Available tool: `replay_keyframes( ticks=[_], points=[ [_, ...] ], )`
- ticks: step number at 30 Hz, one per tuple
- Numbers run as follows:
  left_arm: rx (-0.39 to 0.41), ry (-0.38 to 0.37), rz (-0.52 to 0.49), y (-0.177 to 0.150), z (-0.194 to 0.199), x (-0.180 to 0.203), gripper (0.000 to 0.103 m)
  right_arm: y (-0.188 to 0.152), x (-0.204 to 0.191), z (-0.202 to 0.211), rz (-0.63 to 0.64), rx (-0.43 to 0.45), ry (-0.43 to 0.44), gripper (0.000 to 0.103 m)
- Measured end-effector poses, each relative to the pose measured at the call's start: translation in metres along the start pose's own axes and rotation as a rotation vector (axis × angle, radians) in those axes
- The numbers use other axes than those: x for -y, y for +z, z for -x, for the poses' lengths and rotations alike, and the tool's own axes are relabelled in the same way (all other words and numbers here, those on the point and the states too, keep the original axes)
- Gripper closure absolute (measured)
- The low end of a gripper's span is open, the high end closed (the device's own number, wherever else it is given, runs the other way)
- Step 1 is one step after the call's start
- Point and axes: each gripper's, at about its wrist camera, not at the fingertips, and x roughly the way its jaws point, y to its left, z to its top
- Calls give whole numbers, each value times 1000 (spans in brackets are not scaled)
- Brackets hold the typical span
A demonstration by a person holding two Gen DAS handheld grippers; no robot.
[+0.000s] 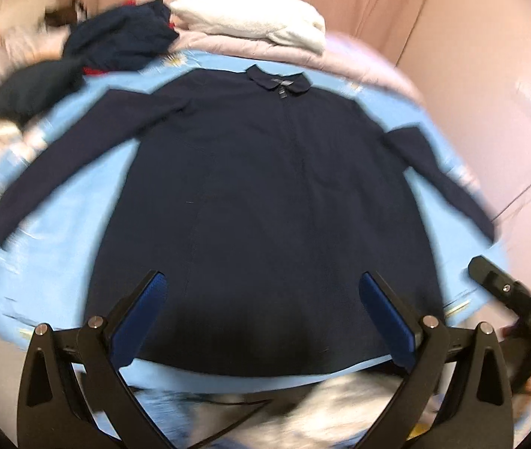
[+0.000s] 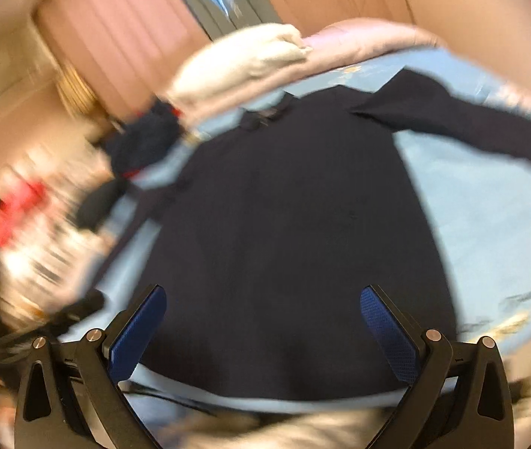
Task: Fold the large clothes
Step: 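Move the right tool to a jacket sleeve and grasp its cuff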
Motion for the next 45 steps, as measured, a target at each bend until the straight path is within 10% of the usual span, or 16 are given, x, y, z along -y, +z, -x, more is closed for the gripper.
replay_keyframes(
  ticks=[3,7,12,31,33,37,45],
  points=[
    [1,-193,144,4,-15,-26,0,5,43,7,-131,88,68,0],
    [51,-244,169,9,-24,-31,0,10,106,25,-317,201,101,0],
    [55,-388,223,25,-37,-30,0,26,153,38,-343,261,-123,0],
    [-16,-228,159,82,-88,-6,0,106,260,20,-558,477,-389,2],
    [-21,-224,163,87,-94,-3,0,112,262,17,-554,488,-466,16],
    [-25,-214,160,96,-102,0,0,117,268,15,-561,422,-497,83],
    [-14,-191,165,107,-104,-10,0,175,198,61,-371,486,-527,95]
  ],
)
